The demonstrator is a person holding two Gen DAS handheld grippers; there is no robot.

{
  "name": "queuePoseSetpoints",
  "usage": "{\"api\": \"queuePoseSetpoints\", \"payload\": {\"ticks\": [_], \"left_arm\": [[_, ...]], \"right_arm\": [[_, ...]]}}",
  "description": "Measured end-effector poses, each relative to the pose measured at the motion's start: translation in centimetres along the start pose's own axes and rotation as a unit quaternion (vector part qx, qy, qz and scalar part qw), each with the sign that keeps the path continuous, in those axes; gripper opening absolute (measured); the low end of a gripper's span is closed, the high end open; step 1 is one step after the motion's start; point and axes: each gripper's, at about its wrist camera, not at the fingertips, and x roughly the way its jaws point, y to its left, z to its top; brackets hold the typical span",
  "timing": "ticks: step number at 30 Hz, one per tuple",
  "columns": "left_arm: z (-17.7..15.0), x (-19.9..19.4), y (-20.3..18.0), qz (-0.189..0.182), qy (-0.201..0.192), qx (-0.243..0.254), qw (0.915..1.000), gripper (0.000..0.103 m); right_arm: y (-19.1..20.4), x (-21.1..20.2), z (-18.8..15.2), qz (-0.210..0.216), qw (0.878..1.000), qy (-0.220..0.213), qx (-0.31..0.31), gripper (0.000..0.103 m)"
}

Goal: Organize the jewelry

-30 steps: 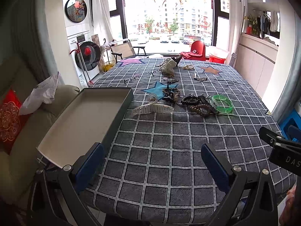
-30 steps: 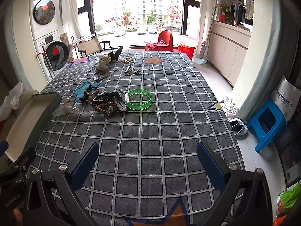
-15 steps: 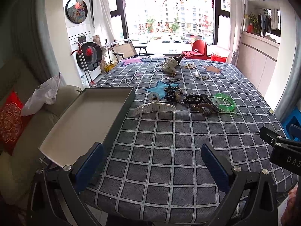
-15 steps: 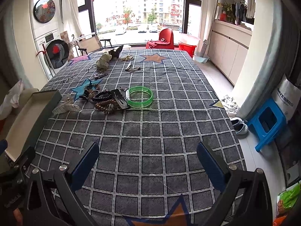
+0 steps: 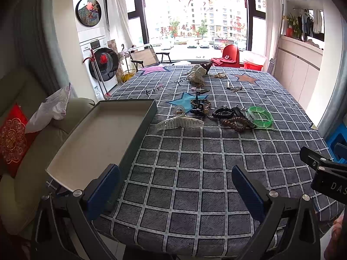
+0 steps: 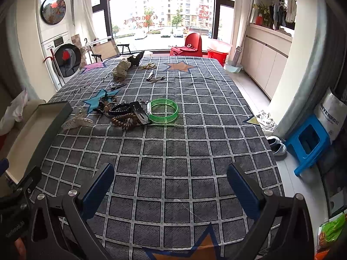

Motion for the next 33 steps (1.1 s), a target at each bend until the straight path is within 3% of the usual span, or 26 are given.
{"api": "queuePoseSetpoints", "payload": {"ticks": [33], "left_arm": [[-0.26,0.28,-0.38,0.000,0.010,0.006,0.9999,0.103]], "right_arm": [[-0.13,0.16,-0.08,0.002,1.000,0.003,-0.001,0.103]]}}
